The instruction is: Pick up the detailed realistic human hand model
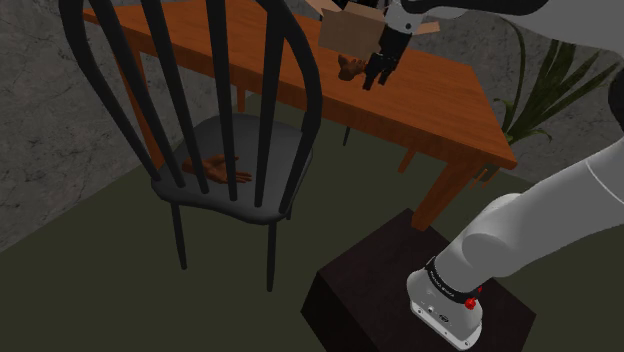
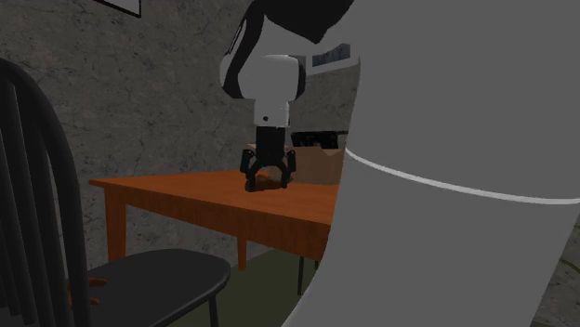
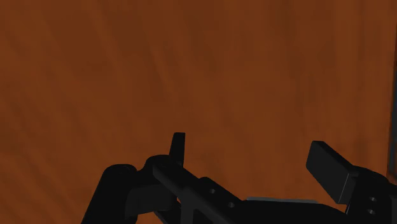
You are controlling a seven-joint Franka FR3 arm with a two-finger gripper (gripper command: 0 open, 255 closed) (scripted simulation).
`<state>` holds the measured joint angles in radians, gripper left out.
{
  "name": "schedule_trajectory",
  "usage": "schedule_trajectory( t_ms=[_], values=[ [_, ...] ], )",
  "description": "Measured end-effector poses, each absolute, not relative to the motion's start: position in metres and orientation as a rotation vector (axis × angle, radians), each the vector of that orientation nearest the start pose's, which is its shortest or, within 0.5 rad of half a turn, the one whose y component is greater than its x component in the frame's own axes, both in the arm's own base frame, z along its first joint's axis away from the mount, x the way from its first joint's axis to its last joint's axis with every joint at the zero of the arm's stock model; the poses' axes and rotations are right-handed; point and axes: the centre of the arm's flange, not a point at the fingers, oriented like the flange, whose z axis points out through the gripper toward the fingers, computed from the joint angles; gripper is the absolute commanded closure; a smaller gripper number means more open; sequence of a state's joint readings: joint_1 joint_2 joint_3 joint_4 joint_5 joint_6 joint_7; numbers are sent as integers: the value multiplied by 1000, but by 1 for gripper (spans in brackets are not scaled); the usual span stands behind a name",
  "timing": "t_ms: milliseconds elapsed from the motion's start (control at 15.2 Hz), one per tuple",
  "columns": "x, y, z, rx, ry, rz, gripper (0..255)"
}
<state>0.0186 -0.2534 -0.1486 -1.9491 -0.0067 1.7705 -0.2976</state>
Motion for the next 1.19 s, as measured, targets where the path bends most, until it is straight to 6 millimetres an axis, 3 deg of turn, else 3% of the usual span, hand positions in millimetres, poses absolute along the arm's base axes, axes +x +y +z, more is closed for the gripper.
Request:
schedule_trajectory(
  t_ms=[660, 924, 1188],
  values=[
    [591, -106, 618, -3071, -461, -303, 0],
    [635, -109, 634, -3050, -533, -371, 0],
    [642, -111, 619, -3044, -549, -384, 0]
  ],
)
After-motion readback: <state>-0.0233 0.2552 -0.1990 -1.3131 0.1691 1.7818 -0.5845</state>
